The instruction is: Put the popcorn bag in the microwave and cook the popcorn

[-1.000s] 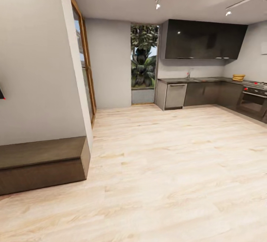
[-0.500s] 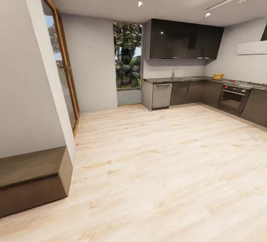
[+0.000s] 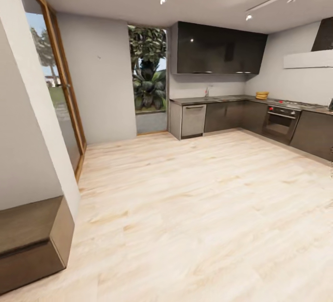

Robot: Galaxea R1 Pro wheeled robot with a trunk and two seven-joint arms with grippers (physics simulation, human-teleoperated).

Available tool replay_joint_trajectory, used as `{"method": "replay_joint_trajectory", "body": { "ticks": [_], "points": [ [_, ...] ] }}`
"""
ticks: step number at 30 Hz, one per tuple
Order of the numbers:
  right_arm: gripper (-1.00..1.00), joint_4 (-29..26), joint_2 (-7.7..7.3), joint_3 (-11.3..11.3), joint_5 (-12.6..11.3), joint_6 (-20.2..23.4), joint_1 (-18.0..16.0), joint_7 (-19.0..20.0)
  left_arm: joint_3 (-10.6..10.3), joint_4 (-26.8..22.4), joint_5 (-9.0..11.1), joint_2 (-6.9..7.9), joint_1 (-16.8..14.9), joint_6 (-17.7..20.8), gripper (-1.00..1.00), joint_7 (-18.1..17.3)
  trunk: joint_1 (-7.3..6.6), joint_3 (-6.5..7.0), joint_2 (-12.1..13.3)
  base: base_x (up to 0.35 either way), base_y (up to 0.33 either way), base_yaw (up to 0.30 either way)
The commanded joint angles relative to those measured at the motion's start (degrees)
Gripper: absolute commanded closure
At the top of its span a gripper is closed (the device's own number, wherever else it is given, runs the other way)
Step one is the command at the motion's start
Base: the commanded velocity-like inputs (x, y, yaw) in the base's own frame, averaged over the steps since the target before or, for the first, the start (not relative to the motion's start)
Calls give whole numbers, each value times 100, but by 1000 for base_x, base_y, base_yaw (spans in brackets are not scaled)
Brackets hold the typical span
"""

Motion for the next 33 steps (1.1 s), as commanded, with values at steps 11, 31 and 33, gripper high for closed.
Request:
{"method": "replay_joint_trajectory", "body": {
  "ticks": [11,31,33],
  "points": [
    [-100,2,1,-7,-22,-19,-1,-5,2,1,43,0,-1,-15,-100,1,3,-5,-2,324,0,-246],
    [-100,0,1,-7,-13,-64,-1,-5,2,-2,43,0,-1,-16,-100,0,3,-5,-2,323,0,-130],
    [-100,1,1,-7,-21,-122,-1,-5,2,-2,43,0,-1,-16,-100,0,3,-5,-2,324,0,-14]
  ]
}}
